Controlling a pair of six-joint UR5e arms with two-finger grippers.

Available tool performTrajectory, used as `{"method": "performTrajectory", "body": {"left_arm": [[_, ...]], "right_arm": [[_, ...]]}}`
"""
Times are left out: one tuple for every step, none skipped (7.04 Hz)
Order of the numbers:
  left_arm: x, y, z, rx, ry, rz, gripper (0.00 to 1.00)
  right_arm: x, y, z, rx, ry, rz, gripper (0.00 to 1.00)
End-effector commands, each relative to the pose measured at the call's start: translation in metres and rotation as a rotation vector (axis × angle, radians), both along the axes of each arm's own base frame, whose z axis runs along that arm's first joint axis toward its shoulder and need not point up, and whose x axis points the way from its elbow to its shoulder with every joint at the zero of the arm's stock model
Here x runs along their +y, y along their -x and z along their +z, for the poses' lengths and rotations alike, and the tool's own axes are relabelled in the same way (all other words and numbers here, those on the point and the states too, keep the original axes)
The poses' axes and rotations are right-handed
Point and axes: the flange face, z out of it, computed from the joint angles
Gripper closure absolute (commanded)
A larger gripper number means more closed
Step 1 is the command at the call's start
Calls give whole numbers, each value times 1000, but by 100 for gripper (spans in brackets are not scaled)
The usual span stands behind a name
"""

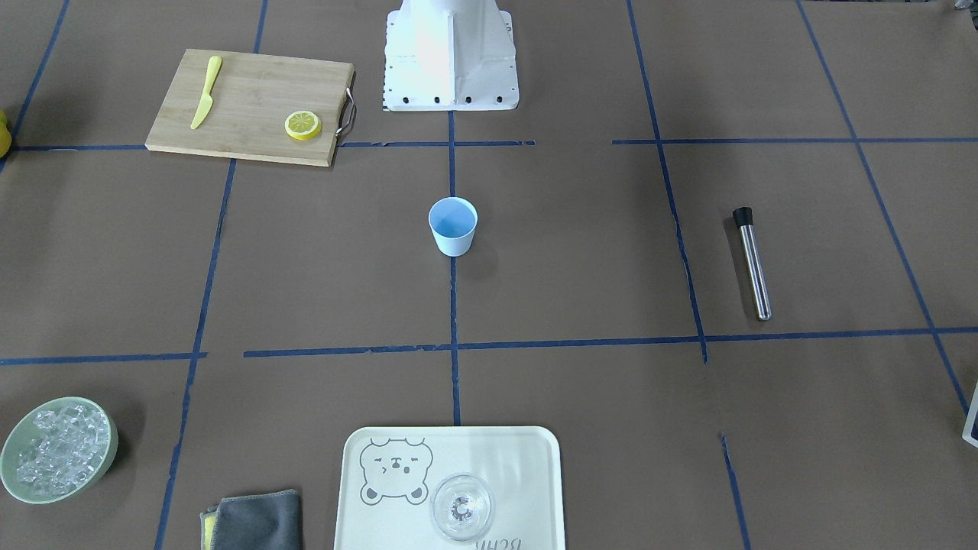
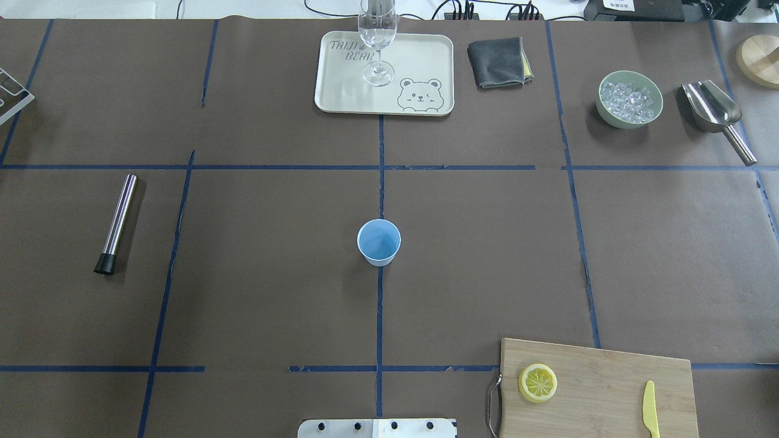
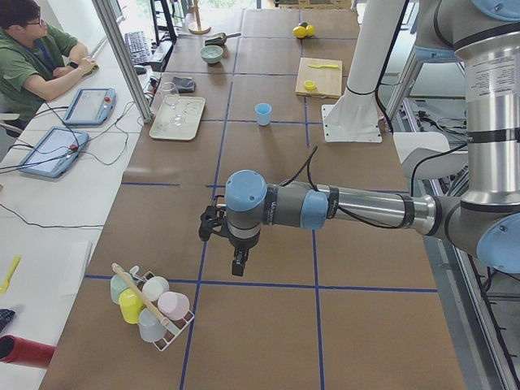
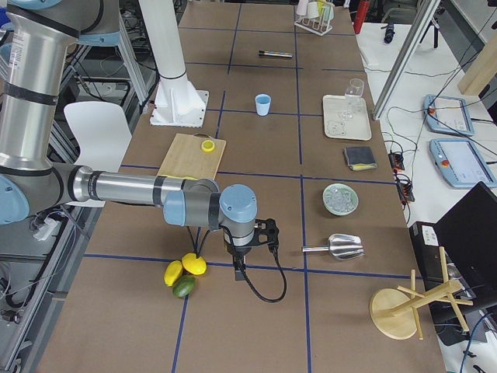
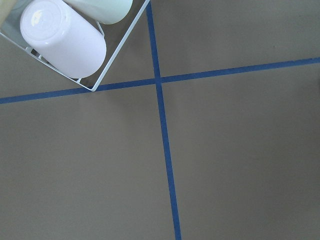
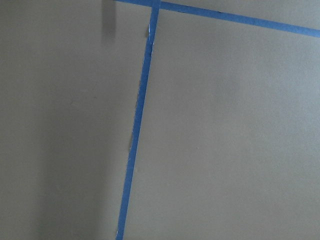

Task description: Squeeze lemon into cup

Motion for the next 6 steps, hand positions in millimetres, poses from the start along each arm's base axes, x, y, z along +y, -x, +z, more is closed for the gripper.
{"method": "performTrajectory", "body": {"left_arm": [[-6, 0, -7, -4, -25, 4, 0], [-9, 0, -4, -3, -22, 3, 0], [-8, 0, -9, 3, -30, 4, 0], [-12, 0, -18, -6, -68, 3, 0], [-16, 1, -19, -26, -97, 1, 0], [-18, 1, -23, -28, -140, -1, 0]], "right_arm": [[-1, 0, -1, 0, -4, 0, 0], [-3, 0, -7, -1, -18, 0, 0], [-3, 0, -5, 2, -17, -1, 0], [-3, -2, -4, 23, -16, 0, 0], [-10, -2, -9, 29, -30, 2, 0], [-21, -2, -24, 29, -79, 6, 0]]}}
